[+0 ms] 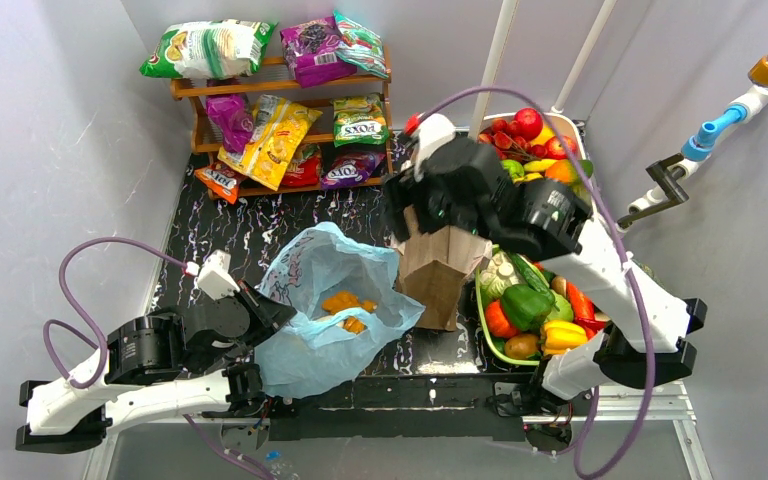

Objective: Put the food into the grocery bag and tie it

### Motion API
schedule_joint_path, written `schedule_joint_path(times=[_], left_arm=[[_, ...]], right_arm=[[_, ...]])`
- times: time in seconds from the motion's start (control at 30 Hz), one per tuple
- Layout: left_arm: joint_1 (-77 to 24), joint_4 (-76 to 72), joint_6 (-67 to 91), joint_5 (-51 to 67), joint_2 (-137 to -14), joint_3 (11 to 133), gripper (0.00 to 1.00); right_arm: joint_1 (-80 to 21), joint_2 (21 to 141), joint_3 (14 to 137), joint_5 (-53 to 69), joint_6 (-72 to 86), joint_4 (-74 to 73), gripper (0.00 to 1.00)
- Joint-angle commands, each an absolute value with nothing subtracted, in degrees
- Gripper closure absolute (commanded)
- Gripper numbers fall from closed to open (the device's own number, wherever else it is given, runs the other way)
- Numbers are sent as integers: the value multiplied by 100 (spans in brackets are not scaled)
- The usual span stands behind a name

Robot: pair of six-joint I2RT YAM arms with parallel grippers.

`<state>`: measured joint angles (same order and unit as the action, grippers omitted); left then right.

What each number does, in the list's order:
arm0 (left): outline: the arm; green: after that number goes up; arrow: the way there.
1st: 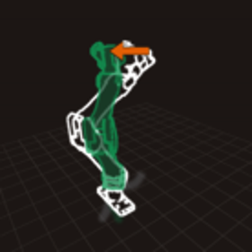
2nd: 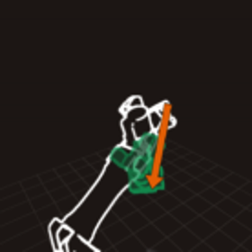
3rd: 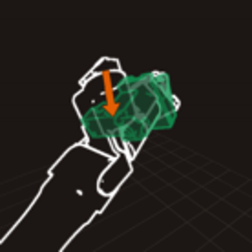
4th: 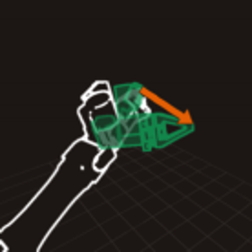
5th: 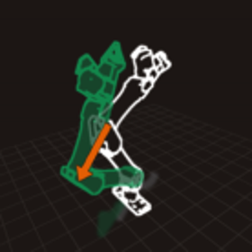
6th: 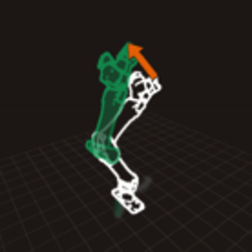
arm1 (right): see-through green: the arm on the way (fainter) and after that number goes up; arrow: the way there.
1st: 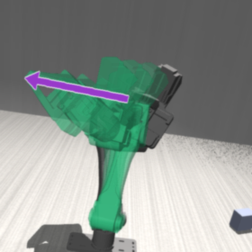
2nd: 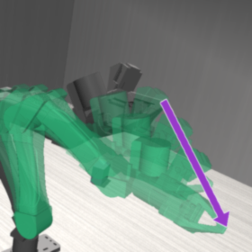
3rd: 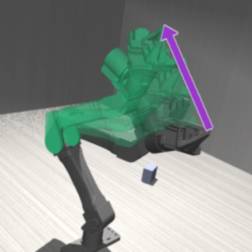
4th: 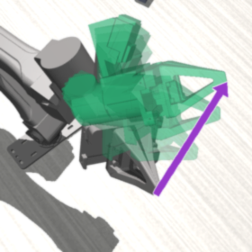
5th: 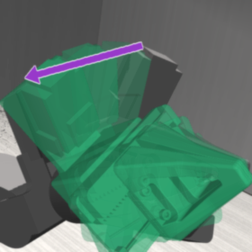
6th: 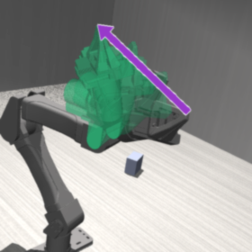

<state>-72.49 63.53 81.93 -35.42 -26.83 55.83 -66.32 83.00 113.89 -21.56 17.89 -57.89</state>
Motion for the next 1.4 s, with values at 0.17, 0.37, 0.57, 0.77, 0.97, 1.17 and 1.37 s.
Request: schedule_joint_path(times=[0.17,0.37,0.57,0.77,0.97,1.17,1.37], left_arm=[[-7220,6538,8217,-3730,-2598,5579,100],[-7217,6589,8218,-3753,-2523,5577,100],[-7220,6799,8265,-3741,-2482,5662,100],[-7217,7046,8387,-3748,-2276,5689,100],[-7218,7311,8472,-3760,-2083,5712,100],[-7221,7483,8481,-3740,-2044,5745,100],[-7221,7566,8482,-3730,-2021,5742,100]], right_arm=[[-4377,7814,11435,-2021,2028,-6121,9],[-2940,7581,10725,-1381,2130,-5932,8],[-1408,7546,10173,114,2499,-5476,8],[-703,7728,10038,424,2780,-5032,9],[-61,8267,10224,990,3416,-4766,13],[410,8831,10210,1009,3792,-4449,15],[573,9486,10212,1047,3871,-4166,17]])
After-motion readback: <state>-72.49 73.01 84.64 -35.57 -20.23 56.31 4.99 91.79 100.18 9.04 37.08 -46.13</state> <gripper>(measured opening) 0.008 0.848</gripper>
